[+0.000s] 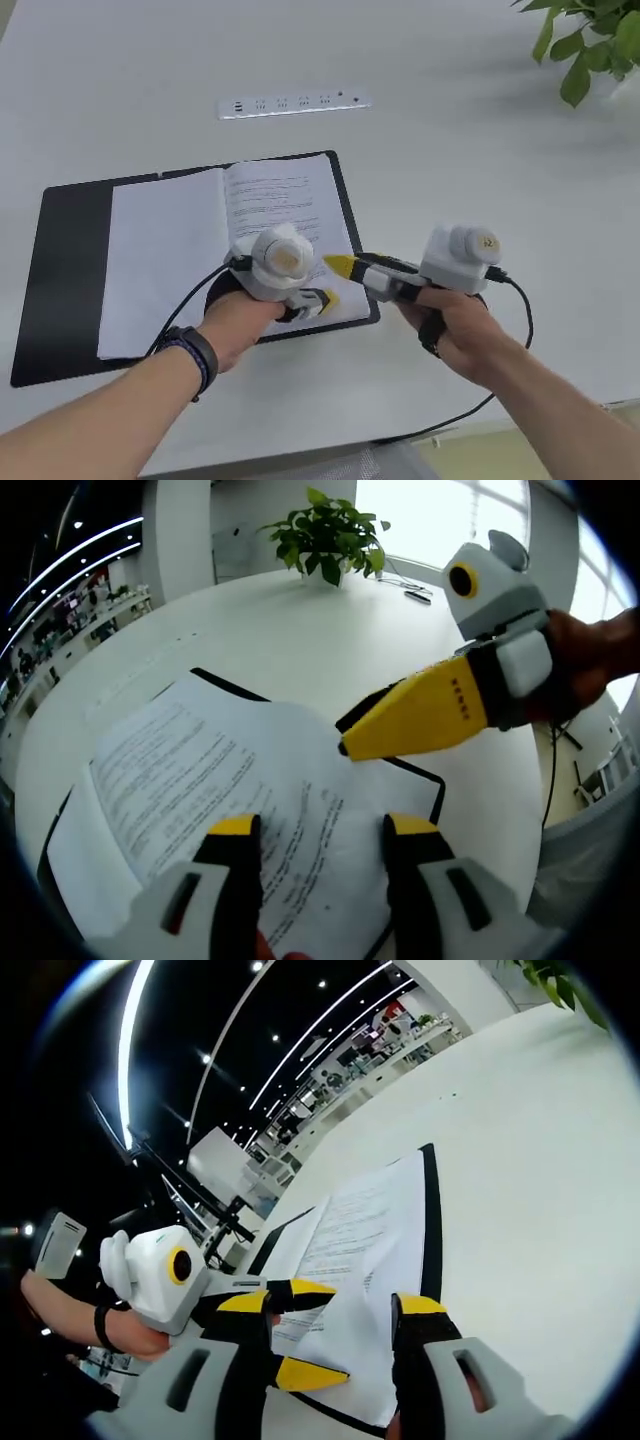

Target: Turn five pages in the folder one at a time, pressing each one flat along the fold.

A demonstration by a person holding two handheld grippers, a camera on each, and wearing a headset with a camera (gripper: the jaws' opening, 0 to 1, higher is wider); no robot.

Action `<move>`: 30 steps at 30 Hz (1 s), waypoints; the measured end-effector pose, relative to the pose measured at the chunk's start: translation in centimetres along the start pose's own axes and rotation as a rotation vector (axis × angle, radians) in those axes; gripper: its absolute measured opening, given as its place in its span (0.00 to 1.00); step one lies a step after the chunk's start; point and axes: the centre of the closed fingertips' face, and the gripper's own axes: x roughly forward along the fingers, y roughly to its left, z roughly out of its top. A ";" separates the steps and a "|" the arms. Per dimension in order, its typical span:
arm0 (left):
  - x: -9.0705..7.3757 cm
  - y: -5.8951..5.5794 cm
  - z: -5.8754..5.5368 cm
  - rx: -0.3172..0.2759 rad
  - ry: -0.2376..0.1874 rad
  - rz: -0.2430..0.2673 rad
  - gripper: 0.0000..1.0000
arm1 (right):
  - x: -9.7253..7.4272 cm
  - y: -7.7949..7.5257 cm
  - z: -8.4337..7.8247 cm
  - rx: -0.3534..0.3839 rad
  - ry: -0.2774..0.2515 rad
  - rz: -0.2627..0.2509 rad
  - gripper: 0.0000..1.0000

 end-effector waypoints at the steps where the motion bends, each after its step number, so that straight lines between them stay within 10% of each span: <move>1: 0.0 0.0 0.0 0.001 0.000 -0.002 0.49 | 0.3 0.0 0.0 0.013 0.001 0.005 0.46; 30: -4.1 -0.1 1.1 -0.042 -0.039 -0.026 0.67 | -0.6 1.7 -1.3 0.079 0.018 0.056 0.16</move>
